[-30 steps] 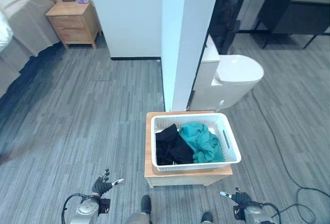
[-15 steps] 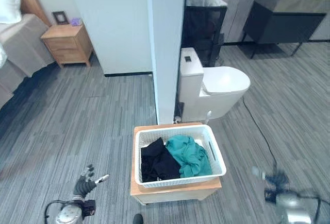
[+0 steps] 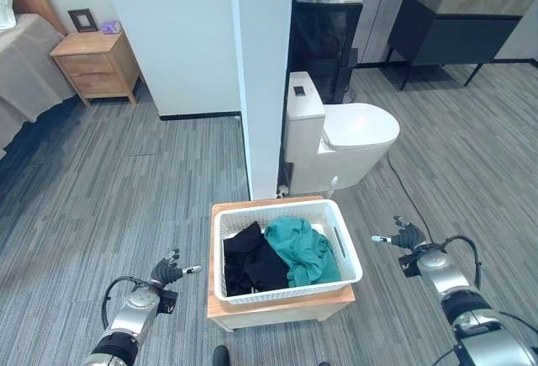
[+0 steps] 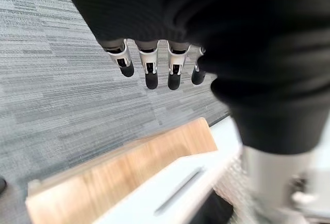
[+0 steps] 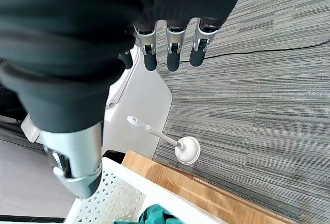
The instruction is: Grab the laundry basket,head to the washer,open it,put in the laundry and shut it.
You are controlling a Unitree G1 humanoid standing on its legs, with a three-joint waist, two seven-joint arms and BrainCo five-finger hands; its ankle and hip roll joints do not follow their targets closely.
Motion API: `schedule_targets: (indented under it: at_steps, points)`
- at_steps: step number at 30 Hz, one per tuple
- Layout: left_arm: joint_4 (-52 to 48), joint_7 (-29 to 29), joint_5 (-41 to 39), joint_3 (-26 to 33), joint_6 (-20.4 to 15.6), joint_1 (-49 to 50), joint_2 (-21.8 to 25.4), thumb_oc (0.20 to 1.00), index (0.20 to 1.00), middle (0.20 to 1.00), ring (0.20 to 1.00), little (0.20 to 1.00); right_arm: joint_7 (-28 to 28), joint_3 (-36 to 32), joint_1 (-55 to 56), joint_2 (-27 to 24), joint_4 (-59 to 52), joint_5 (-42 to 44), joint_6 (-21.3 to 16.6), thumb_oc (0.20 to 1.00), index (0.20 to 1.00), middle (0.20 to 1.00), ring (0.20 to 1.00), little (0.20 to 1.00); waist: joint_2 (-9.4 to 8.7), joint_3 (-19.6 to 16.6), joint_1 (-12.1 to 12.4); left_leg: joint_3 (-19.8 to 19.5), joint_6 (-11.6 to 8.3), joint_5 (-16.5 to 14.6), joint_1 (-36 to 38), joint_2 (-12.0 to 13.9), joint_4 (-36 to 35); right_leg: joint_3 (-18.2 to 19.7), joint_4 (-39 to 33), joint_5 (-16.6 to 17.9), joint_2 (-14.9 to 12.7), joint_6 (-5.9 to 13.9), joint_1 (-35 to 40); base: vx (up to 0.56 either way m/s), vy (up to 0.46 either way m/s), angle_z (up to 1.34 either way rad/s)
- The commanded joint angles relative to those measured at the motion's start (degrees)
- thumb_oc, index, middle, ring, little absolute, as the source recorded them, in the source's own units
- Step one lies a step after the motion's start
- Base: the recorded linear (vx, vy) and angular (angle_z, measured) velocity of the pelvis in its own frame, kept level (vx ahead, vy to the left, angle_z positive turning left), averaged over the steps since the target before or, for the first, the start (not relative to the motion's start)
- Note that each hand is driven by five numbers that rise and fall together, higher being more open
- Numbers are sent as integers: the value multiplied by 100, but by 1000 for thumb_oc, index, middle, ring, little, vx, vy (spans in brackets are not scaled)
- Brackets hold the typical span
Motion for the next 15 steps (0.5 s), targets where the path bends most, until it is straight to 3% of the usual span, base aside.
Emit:
schedule_targets:
  at_steps: [1, 7, 15]
  points:
    - [548, 536, 88, 71, -373, -1500, 446, 1000, 1000, 1000, 1000, 1000, -146, -104, -708, 26, -191, 296, -234, 1000, 1000, 1000, 1000, 1000, -287, 704, -27, -239, -49, 185, -184, 175, -83, 196, -195, 350, -291, 138, -232, -79, -24, -9]
    - [1404, 581, 26, -177, -365, -2353, 442, 1000, 1000, 1000, 1000, 1000, -232, 107, -981, 196, 137, 662, -398, 1000, 1000, 1000, 1000, 1000, -393, 962, -102, -251, -78, 267, -327, 203, -99, 204, -157, 410, -335, 159, -353, -44, -8, 1]
    - [1459, 590, -29, -421, -404, -2785, 306, 1000, 1000, 1000, 1000, 1000, -256, 206, -1055, 191, 93, 783, -507, 1000, 1000, 1000, 1000, 1000, -409, 1216, -143, -241, -86, 309, -394, 190, -79, 185, -95, 445, -380, 159, -429, -18, 10, 1]
